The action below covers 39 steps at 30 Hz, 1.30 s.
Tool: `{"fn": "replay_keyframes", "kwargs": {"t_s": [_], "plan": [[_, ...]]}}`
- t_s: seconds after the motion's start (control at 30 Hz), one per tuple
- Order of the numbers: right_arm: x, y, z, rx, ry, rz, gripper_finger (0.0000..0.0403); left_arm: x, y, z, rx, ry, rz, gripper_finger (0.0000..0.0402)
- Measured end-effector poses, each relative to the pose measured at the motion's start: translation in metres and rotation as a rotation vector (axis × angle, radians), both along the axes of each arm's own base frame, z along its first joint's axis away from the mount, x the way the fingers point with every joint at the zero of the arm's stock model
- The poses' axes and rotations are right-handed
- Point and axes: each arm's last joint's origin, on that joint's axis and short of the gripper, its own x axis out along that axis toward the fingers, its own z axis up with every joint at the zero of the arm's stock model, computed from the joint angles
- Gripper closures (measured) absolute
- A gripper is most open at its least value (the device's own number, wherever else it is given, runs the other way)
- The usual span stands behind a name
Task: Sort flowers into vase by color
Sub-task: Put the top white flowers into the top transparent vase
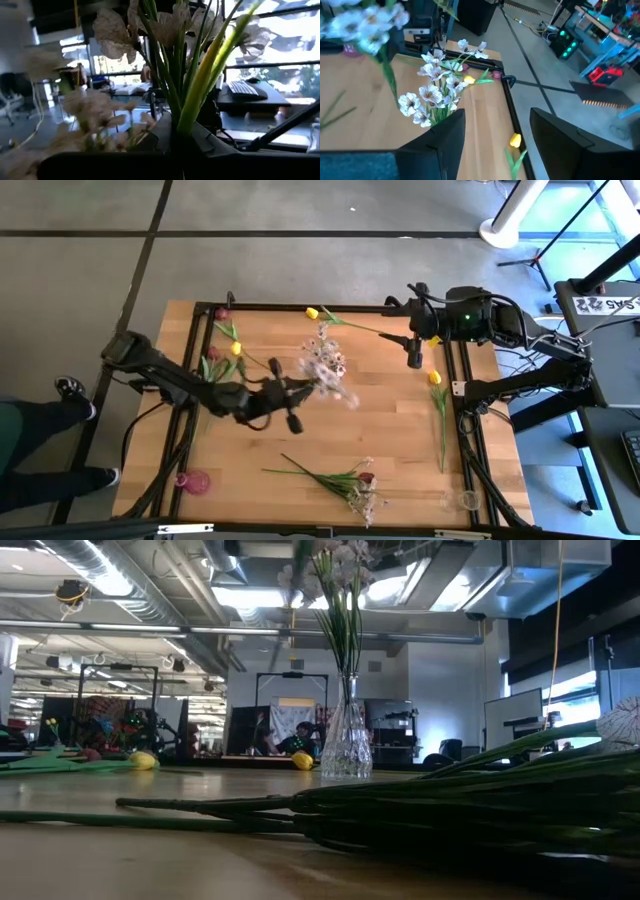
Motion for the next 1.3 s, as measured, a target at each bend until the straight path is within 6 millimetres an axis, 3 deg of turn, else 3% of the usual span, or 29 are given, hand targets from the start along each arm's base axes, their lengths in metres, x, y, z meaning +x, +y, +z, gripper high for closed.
{"fn": "replay_keyframes", "kwargs": {"t_s": [0.13, 0.27, 0.6, 0.8, 0.93, 1.17, 1.3], "plan": [[0.000, -0.001, 0.000, -0.018, 0.005, -0.024, 0.0182, 0.020, 0.008, 0.003, 0.035, -0.119, -0.107, 0.0391], [0.000, -0.001, 0.000, -0.018, 0.005, -0.025, 0.0182, 0.033, 0.024, 0.002, 0.094, -0.121, -0.060, 0.0391], [0.000, -0.001, 0.000, -0.013, 0.007, -0.015, 0.0182, 0.043, 0.085, 0.018, 0.135, -0.190, -0.060, 0.0392], [0.000, 0.000, 0.000, -0.012, 0.006, -0.016, 0.0182, 0.044, 0.106, 0.014, 0.130, -0.149, -0.049, 0.0392], [0.000, -0.001, 0.000, -0.012, 0.006, -0.016, 0.0182, 0.043, 0.110, 0.014, 0.123, -0.150, -0.039, 0.0392], [0.000, -0.001, 0.000, -0.011, 0.006, -0.016, 0.0182, 0.046, 0.100, 0.007, 0.072, -0.093, -0.073, 0.0392], [0.000, -0.001, 0.000, -0.011, 0.006, -0.016, 0.0182, 0.046, 0.102, 0.006, 0.039, -0.087, -0.009, 0.0392]]}}
